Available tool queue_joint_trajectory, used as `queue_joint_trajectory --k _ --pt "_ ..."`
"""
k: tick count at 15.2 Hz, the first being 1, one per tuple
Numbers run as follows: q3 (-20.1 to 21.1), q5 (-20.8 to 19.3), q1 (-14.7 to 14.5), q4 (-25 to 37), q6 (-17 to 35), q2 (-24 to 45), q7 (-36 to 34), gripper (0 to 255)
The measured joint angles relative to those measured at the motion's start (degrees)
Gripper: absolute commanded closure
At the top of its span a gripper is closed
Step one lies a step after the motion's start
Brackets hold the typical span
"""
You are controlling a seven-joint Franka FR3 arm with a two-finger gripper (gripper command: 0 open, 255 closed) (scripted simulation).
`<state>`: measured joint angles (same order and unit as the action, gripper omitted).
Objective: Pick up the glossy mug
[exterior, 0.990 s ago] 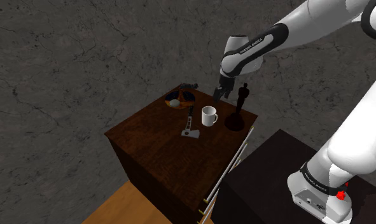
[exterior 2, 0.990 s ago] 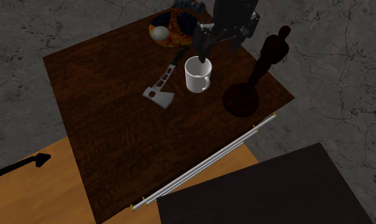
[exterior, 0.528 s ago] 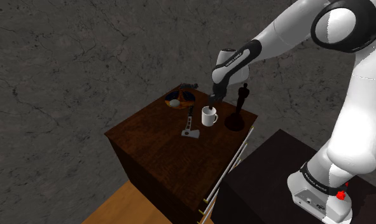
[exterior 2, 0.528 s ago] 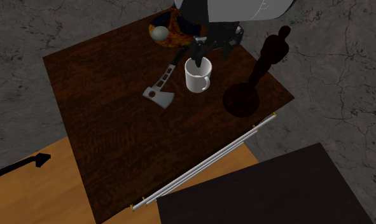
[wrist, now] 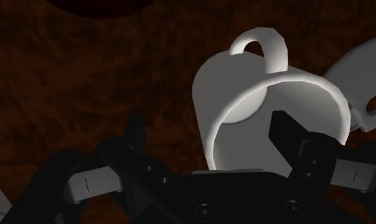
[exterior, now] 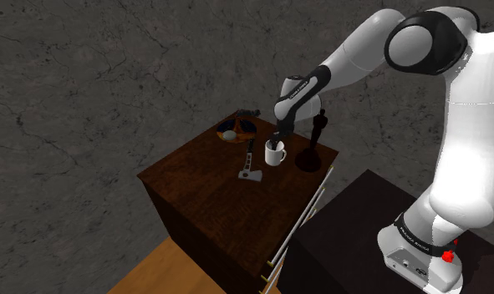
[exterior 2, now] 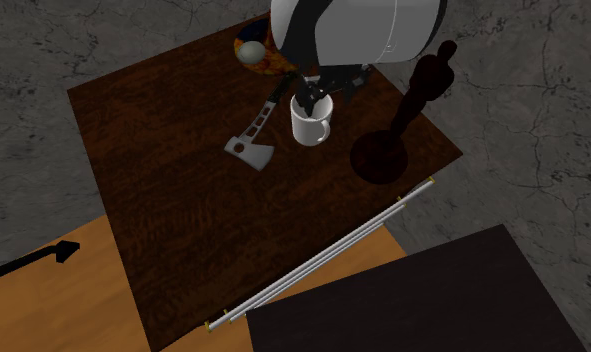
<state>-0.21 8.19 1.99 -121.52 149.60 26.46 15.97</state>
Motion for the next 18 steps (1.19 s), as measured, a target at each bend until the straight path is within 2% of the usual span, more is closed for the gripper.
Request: queue_joint_trajectory --k 1,2,12,18 --pt "0.04 0.05 0.06 0.17 0.35 0.54 0.10 0" --pt "0.06 0.09 0.08 0.14 0.59 0.74 0.16 255" --pt "0.07 0.12 0.12 0.17 0.79 0.94 0.22 255" --pt "-0.26 -0.33 -0.05 0.14 -2.26 -2.16 -0.27 255"
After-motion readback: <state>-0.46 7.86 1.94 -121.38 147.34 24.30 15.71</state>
